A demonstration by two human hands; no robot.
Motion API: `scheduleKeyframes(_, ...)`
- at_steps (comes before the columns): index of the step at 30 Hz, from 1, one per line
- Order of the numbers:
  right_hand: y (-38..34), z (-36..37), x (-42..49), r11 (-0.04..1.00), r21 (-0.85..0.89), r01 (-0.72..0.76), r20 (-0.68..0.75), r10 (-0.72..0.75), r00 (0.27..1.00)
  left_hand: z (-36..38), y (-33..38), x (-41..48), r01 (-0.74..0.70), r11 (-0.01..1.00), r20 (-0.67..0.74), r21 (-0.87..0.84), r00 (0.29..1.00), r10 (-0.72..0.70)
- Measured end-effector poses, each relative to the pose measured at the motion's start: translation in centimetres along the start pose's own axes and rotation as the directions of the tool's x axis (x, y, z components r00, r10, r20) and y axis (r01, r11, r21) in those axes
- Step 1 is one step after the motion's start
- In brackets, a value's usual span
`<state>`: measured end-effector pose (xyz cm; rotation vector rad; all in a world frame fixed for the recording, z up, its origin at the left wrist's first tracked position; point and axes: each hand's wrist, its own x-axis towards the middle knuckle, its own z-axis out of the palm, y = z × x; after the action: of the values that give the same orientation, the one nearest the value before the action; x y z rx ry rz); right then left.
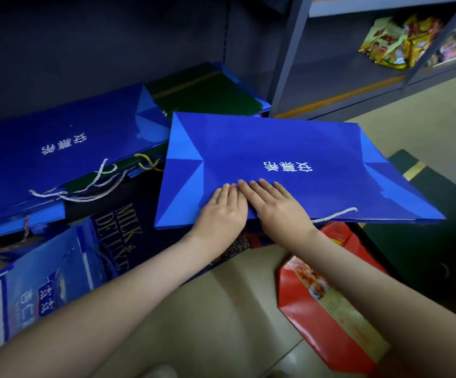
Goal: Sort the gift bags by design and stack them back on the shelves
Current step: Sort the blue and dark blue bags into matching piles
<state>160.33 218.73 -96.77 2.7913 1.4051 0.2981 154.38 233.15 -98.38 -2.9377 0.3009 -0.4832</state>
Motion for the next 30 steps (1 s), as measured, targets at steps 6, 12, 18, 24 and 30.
scheduleKeyframes(6,5.3,0.1,-4.5,0.995,-0.095,-0.023,-0.025,0.021,0.999,-1.9,3.0,2.4,-0.122,0.991,-0.033,-0.049,0.992,0.120)
scheduleKeyframes(12,12.6,0.2,-11.3,0.990,0.035,-0.137,0.112,0.133,0.985,-0.8,3.4,3.3,-0.294,0.953,-0.125,-0.069,0.951,0.284)
scheduleKeyframes(18,14.0,0.4,-11.6,0.916,-0.323,-0.237,0.643,0.396,0.655,3.6,5.7,4.2,-0.461,0.887,-0.004,-0.022,0.888,0.461)
scheduleKeyframes(24,12.9,-0.2,-9.4,0.945,0.106,-0.308,0.600,0.187,0.778,3.5,10.1,7.9,-0.441,0.888,-0.027,-0.129,0.897,0.442)
scheduleKeyframes(30,16.1,-0.5,-14.4,0.934,0.137,-0.330,0.438,0.242,0.866,6.2,9.3,12.6,-0.420,0.805,-0.012,-0.419,0.889,0.458)
